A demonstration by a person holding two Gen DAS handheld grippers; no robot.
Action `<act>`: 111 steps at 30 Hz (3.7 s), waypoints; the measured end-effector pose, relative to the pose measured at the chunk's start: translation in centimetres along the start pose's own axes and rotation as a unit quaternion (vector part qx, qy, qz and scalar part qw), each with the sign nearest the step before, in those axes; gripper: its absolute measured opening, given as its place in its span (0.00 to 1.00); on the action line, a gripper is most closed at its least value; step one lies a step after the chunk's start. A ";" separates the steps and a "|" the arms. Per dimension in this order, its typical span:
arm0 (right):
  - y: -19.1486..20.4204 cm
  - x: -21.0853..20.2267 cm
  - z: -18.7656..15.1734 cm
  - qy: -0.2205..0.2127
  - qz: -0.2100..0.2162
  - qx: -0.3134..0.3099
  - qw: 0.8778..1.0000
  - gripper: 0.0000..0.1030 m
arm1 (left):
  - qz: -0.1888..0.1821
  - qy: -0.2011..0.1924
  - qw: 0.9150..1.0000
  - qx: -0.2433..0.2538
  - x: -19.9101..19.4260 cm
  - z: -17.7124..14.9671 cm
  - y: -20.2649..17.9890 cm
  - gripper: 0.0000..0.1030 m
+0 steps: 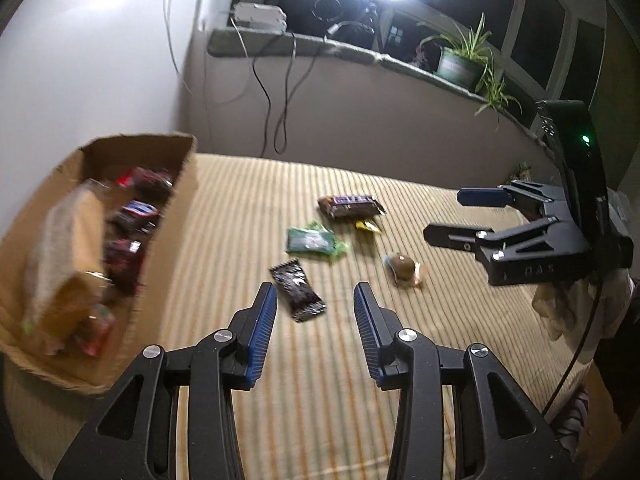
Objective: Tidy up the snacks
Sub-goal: 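Move both tools back to the bed toward the remaining snacks, then grasp the black candy packet with the left tool while the right grasps the chocolate egg, then carry both snacks into the cardboard box and open both tools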
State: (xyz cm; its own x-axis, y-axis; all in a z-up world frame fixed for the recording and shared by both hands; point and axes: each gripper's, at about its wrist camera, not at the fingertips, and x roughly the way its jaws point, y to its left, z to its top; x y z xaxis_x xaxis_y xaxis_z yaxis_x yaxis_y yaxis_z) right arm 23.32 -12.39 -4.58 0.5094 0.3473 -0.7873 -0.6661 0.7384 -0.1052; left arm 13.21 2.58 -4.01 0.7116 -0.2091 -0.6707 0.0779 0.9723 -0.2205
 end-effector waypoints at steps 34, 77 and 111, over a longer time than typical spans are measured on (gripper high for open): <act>0.4 5.8 -2.9 0.064 0.036 0.005 0.997 0.38 | 0.050 0.067 0.996 0.007 7.2 0.3 0.4 0.22; 5.9 1.3 6.2 -0.022 0.053 -0.017 0.998 0.33 | 0.068 -0.046 0.997 -0.015 -2.3 4.2 6.1 0.22; 14.0 10.9 15.7 -0.013 0.130 -0.034 0.991 0.34 | 0.123 -0.054 0.989 -0.065 -1.6 7.0 15.8 0.22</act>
State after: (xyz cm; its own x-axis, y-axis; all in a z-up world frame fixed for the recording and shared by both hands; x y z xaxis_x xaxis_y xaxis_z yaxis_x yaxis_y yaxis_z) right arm 28.10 10.80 -5.10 0.3287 0.5364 -0.7773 -0.8115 0.5814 0.0581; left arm 18.20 18.99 -1.53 0.7690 0.0511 -0.6372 -0.1921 0.9692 -0.1542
